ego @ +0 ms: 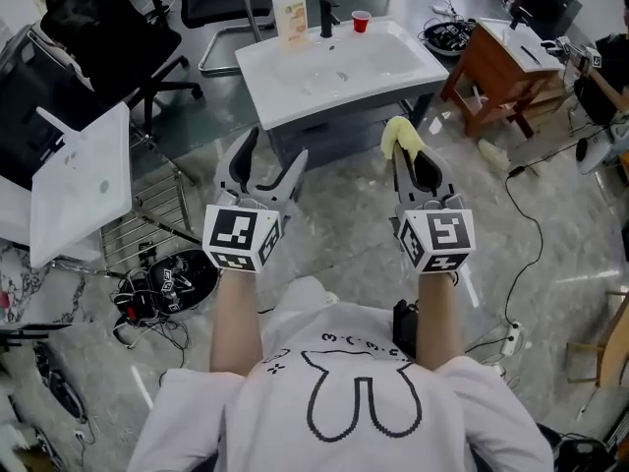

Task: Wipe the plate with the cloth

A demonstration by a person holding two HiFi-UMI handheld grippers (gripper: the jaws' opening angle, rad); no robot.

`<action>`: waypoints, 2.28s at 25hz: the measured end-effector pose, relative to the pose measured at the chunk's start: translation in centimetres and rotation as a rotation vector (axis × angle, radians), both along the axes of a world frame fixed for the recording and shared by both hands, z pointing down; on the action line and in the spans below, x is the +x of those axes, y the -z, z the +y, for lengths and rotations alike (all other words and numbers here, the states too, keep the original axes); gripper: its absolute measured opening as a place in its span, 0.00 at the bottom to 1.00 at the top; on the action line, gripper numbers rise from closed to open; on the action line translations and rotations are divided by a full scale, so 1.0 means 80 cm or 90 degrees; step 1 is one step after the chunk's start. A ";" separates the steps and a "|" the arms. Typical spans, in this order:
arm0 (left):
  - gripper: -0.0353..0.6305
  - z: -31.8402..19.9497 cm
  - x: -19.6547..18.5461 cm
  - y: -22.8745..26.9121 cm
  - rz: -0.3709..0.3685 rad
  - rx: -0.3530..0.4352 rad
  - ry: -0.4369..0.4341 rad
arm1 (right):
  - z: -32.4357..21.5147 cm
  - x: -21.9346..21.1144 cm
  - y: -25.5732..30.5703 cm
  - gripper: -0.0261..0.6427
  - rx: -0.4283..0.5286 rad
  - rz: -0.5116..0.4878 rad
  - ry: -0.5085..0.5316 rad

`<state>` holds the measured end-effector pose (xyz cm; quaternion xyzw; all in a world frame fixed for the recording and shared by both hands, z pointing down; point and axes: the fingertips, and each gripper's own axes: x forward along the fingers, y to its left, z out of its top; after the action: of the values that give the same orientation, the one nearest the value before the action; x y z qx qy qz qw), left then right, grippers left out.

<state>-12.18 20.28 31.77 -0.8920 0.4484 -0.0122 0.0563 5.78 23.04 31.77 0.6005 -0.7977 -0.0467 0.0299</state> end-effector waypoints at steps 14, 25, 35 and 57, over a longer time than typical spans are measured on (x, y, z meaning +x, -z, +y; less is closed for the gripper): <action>0.55 -0.130 0.023 -0.006 0.029 -0.028 0.037 | -0.120 0.039 -0.011 0.11 -0.014 -0.009 -0.017; 0.55 -0.314 0.036 -0.006 0.037 -0.055 0.032 | -0.289 0.055 -0.014 0.11 -0.037 -0.010 -0.026; 0.54 -0.476 0.044 -0.036 0.028 -0.099 0.010 | -0.448 0.052 -0.042 0.11 -0.081 0.000 -0.036; 0.53 -0.612 0.054 -0.169 0.050 -0.262 0.063 | -0.610 0.063 -0.183 0.11 -0.279 0.076 0.002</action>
<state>-7.88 -28.72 45.32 -0.8613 0.4817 -0.0713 -0.1454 10.79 -25.72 46.44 0.5744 -0.7866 0.0923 0.2067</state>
